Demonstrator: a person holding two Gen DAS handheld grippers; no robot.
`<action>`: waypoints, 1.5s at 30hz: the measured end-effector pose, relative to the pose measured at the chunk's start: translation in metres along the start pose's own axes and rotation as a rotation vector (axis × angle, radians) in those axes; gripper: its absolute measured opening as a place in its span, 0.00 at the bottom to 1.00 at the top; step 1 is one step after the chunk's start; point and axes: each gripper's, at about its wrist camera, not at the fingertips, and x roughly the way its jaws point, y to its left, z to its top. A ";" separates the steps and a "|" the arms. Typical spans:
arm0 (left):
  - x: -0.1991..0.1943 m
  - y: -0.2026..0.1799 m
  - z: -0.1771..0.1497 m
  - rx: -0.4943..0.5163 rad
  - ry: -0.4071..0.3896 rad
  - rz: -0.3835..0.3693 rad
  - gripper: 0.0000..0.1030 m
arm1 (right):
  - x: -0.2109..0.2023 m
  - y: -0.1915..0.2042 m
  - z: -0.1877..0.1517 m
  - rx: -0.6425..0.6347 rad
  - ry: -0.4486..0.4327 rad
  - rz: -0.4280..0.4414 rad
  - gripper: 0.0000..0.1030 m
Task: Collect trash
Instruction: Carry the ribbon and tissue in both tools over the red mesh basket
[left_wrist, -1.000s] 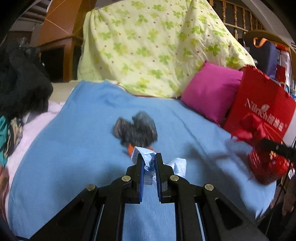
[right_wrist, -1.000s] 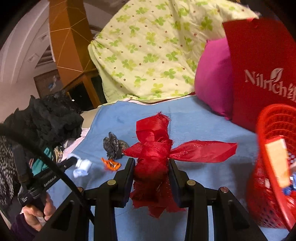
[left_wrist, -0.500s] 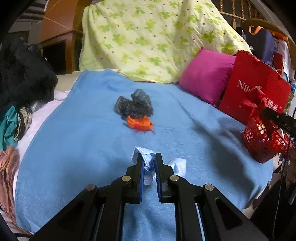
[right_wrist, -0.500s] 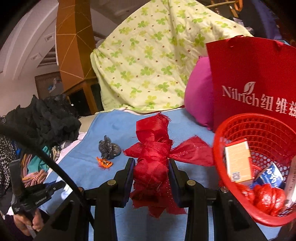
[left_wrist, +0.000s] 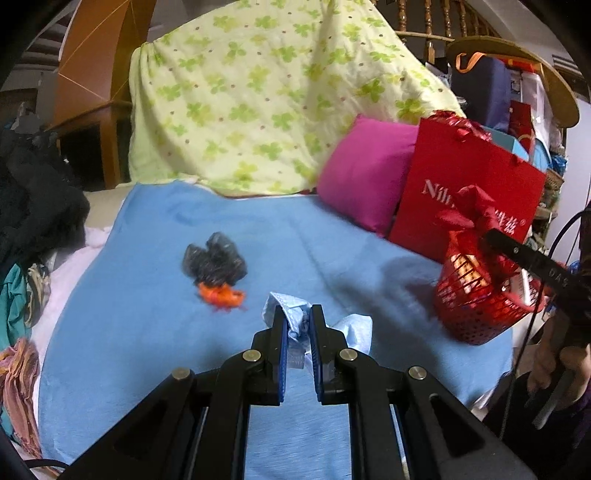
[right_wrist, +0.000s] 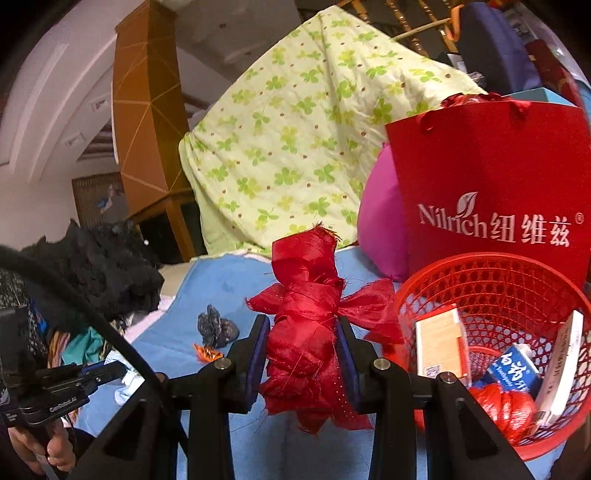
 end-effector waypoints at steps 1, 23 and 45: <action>-0.001 -0.003 0.002 0.000 -0.001 -0.005 0.12 | -0.002 -0.003 0.001 0.007 -0.008 -0.001 0.37; -0.020 -0.066 0.027 0.028 -0.029 -0.123 0.12 | -0.040 -0.052 0.013 0.161 -0.121 -0.032 0.37; -0.007 -0.137 0.068 0.114 -0.094 -0.203 0.12 | -0.070 -0.089 0.014 0.265 -0.190 -0.072 0.37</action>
